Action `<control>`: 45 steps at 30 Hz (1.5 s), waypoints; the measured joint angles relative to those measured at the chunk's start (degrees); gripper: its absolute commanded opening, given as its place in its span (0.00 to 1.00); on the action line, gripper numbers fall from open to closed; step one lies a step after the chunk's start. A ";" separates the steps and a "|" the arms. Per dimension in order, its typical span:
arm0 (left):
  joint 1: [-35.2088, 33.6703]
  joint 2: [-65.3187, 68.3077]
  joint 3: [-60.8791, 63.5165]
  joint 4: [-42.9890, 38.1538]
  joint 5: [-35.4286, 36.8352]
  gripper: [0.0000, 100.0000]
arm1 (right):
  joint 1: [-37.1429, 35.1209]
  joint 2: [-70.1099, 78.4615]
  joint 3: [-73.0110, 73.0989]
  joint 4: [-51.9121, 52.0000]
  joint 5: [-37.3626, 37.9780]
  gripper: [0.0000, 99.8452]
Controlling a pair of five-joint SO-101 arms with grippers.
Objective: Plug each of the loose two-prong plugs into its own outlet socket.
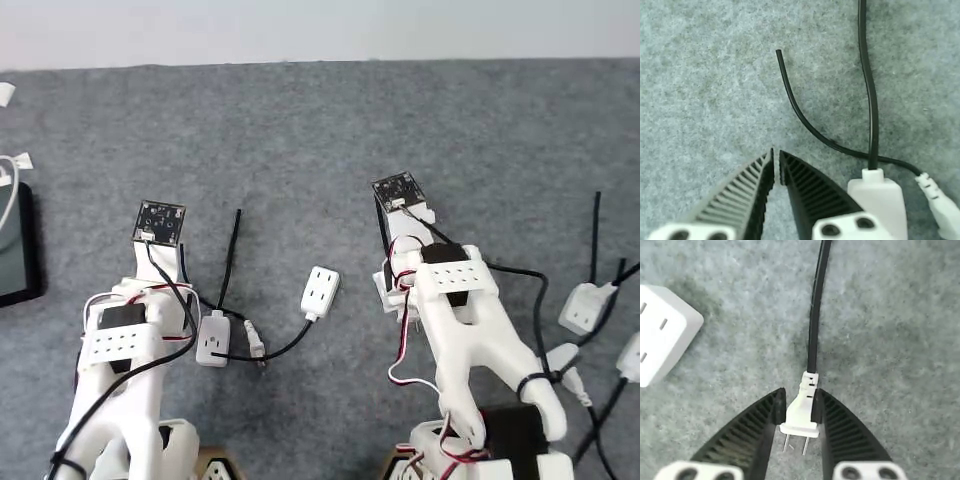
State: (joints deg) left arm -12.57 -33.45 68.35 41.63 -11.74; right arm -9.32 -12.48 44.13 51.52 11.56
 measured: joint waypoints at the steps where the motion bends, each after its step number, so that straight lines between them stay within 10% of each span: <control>1: 0.00 0.00 0.00 0.00 0.00 0.02 | -0.09 0.00 0.00 0.00 0.00 0.09; 45: 0.00 0.18 0.00 0.00 0.00 0.02 | 1.58 11.52 -5.45 0.09 4.13 0.08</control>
State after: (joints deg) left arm -12.57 -33.27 68.35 41.63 -11.74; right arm -7.74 -0.97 38.68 51.60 15.69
